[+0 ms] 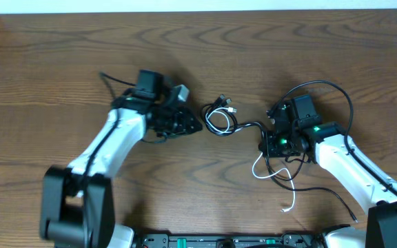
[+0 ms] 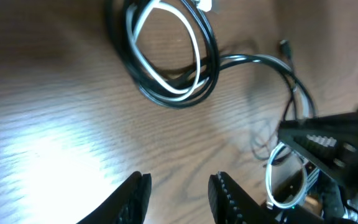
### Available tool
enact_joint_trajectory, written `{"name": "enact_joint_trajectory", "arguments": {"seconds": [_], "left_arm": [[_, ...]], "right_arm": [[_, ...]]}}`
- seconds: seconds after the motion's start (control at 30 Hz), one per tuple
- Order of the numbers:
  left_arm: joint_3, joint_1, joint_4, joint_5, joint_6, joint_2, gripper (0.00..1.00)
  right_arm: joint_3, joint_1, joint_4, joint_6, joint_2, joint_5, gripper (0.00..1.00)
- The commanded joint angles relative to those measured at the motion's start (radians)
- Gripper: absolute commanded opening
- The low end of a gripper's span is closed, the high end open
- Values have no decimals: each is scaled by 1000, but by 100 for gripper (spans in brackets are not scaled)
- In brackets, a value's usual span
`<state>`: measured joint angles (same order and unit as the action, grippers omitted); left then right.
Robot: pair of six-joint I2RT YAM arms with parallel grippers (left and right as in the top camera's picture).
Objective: Untangle cables
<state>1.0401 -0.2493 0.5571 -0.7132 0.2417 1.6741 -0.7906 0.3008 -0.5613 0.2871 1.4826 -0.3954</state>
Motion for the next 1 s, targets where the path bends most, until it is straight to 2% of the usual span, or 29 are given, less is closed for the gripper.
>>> {"name": "enact_joint_trajectory", "arguments": {"seconds": [0.0, 0.07, 0.1, 0.33, 0.5, 0.67, 0.97], "left_arm": [[-2, -47, -56, 20, 80, 80, 36], [-2, -66, -97, 31, 130, 119, 36], [-2, -79, -122, 61, 194, 153, 36], [-2, -104, -138, 193, 377, 201, 36], [-2, -141, -190, 223, 404, 201, 36], [-2, -211, -194, 345, 482, 201, 40], [-2, -280, -200, 473, 528, 201, 40]], "right_arm": [[3, 21, 5, -22, 8, -30, 1], [3, 24, 4, -21, 8, -30, 1], [3, 26, 4, -21, 8, -30, 1], [3, 27, 5, -19, 8, -26, 1], [3, 27, 5, -19, 8, -27, 1], [3, 28, 4, -19, 8, -27, 1], [3, 28, 2, -19, 8, -27, 1]]}}
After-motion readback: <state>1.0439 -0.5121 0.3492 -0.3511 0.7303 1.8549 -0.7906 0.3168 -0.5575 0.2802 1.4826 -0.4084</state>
